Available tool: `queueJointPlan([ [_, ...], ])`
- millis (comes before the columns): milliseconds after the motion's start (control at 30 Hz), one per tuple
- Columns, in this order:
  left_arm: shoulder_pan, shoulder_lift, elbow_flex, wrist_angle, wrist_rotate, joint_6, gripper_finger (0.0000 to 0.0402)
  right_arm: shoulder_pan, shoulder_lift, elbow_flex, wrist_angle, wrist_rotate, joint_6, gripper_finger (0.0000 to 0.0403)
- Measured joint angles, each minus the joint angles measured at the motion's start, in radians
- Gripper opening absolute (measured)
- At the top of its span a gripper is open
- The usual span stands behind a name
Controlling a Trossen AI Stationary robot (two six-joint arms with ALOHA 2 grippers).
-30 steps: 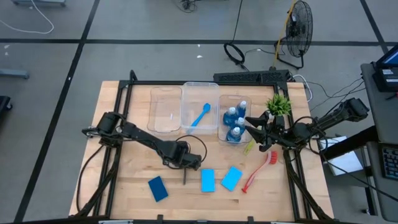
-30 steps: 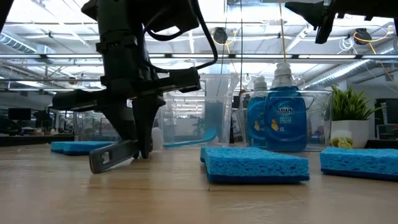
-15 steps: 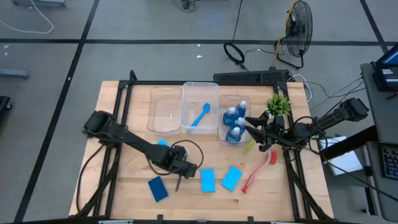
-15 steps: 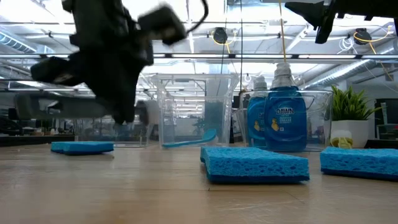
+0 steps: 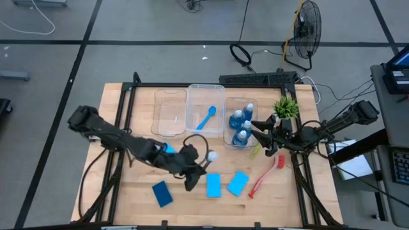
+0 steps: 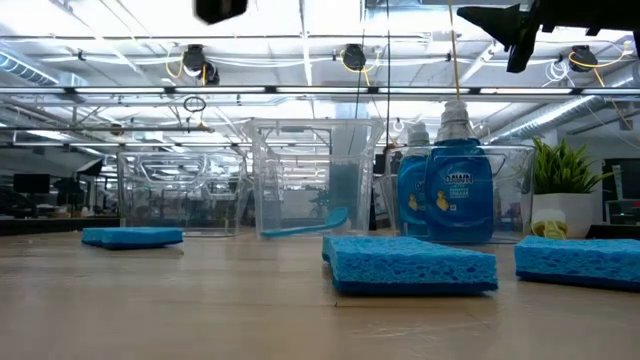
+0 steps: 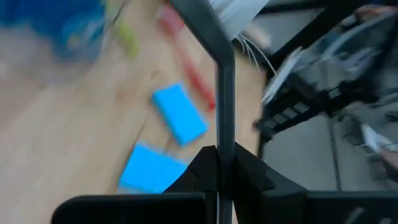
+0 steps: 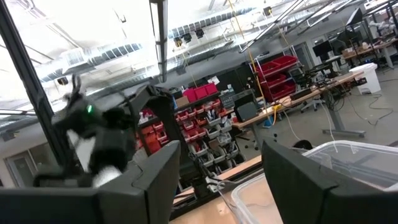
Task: Pick & Place Kitchen Sink Supplies
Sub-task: Put the gray dish brush into the white transparent bin
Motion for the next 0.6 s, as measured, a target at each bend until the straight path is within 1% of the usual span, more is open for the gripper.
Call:
queueJointPlan([
  [67, 0.022, -0.019, 0.0, 0.048, 0.026, 0.072, 0.0019, 0.0, 0.0, 0.0, -0.004, 0.0, 0.0, 0.0212],
  [133, 0.043, -0.036, 0.0, 0.071, 0.075, 0.14, 0.0019, 0.0, 0.0, 0.0, -0.007, 0.0, 0.0, 0.0212],
  [300, 0.094, -0.033, 0.001, 0.218, 0.316, 0.266, 0.0019, 0.0, 0.0, 0.0, -0.008, -0.001, 0.0, 0.0212],
  [367, 0.108, -0.036, 0.001, 0.264, 0.386, 0.303, 0.0019, 0.0, 0.0, 0.0, -0.007, 0.0, 0.0, 0.0212],
  [500, 0.13, -0.035, 0.001, 0.27, 0.457, 0.334, 0.0019, 0.0, 0.0, 0.0, -0.008, 0.0, 0.0, 0.0212],
  [600, 0.139, -0.035, 0.001, 0.27, 0.478, 0.334, 0.0019, 0.0, 0.0, 0.0, -0.008, 0.0, 0.0, 0.0212],
])
